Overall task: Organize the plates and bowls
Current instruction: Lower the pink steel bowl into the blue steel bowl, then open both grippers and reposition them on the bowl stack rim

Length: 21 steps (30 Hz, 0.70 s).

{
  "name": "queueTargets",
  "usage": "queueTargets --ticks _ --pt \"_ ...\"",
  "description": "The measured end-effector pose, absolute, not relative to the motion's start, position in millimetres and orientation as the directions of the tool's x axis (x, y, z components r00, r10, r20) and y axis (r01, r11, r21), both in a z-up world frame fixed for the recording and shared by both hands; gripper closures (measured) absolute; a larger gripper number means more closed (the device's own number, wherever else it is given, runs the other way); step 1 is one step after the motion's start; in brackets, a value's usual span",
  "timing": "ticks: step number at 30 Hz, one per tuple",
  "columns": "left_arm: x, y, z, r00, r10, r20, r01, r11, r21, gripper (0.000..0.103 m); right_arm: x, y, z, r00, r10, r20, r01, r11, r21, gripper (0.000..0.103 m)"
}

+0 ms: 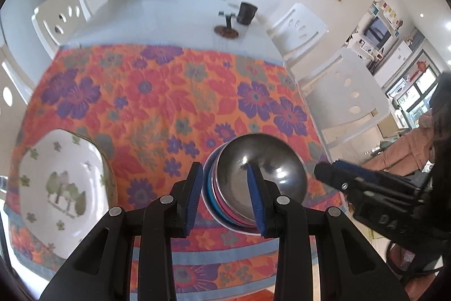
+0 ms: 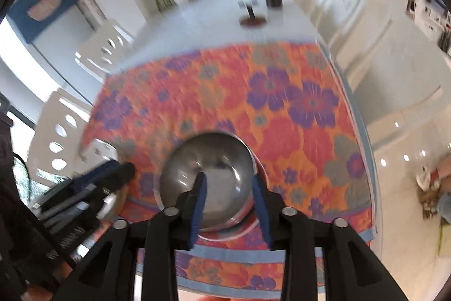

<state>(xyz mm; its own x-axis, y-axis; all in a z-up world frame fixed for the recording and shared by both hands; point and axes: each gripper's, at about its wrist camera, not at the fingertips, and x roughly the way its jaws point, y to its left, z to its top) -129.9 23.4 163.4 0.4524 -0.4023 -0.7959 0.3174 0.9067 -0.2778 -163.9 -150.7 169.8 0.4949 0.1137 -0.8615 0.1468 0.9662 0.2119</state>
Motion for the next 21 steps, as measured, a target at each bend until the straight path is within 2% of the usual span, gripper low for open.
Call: queueTargets --ticks 2,4,8,13,16,17,18,21 --pt "-136 26 172 0.478 -0.396 -0.784 0.317 0.91 -0.266 0.073 -171 -148 185 0.541 0.107 -0.834 0.138 0.967 0.213 0.055" --pt "-145 27 182 0.503 -0.389 -0.772 0.321 0.913 -0.251 0.073 -180 -145 197 0.58 0.088 -0.81 0.133 0.971 0.2 0.052" --pt "-160 29 194 0.522 -0.397 -0.755 0.326 0.911 -0.253 0.073 -190 -142 210 0.607 0.079 -0.791 0.126 0.973 0.193 0.052" --pt "-177 33 205 0.541 -0.405 -0.737 0.328 0.909 -0.259 0.066 -203 -139 212 0.605 0.097 -0.79 0.119 0.97 0.211 0.051" --pt "-185 33 210 0.558 -0.412 -0.721 0.337 0.906 -0.257 0.053 -210 -137 210 0.597 0.108 -0.795 0.115 0.969 0.218 0.05" --pt "-188 33 212 0.566 -0.416 -0.712 0.337 0.905 -0.261 0.044 -213 -137 209 0.594 0.111 -0.797 0.113 0.969 0.22 0.05" --pt "-190 33 213 0.571 -0.418 -0.707 0.335 0.904 -0.265 0.039 -215 -136 208 0.591 0.113 -0.799 0.112 0.969 0.22 0.05" --pt "-195 32 214 0.566 -0.428 -0.705 0.338 0.9 -0.275 0.039 -215 -139 205 0.58 0.127 -0.805 0.114 0.965 0.235 0.05"
